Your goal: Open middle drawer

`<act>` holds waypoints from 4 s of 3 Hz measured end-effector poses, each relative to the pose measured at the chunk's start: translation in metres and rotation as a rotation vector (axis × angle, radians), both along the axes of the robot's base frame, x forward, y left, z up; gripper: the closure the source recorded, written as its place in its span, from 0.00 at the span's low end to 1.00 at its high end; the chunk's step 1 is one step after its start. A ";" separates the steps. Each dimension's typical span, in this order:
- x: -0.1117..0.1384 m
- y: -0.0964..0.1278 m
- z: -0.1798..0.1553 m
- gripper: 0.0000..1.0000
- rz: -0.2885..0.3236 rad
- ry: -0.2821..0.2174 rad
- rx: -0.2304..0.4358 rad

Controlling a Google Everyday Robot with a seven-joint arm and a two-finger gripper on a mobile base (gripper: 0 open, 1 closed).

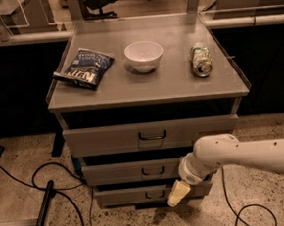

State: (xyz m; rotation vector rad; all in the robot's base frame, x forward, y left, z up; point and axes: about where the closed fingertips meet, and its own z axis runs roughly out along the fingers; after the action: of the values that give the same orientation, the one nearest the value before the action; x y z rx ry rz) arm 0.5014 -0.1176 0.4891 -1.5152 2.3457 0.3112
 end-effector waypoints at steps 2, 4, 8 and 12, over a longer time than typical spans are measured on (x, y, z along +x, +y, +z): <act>0.031 0.010 -0.022 0.00 -0.041 -0.010 0.056; 0.063 0.017 -0.029 0.00 -0.045 -0.036 0.081; 0.029 0.033 -0.059 0.00 0.011 0.075 0.086; -0.028 0.005 -0.027 0.00 0.021 0.168 0.119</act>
Offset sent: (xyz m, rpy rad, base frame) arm 0.0602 0.0135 -0.0278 0.1026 -0.0280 -0.0730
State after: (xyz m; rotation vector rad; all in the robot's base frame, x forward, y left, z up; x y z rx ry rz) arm 0.4732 -0.1130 0.4620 -1.5110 2.3904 0.5943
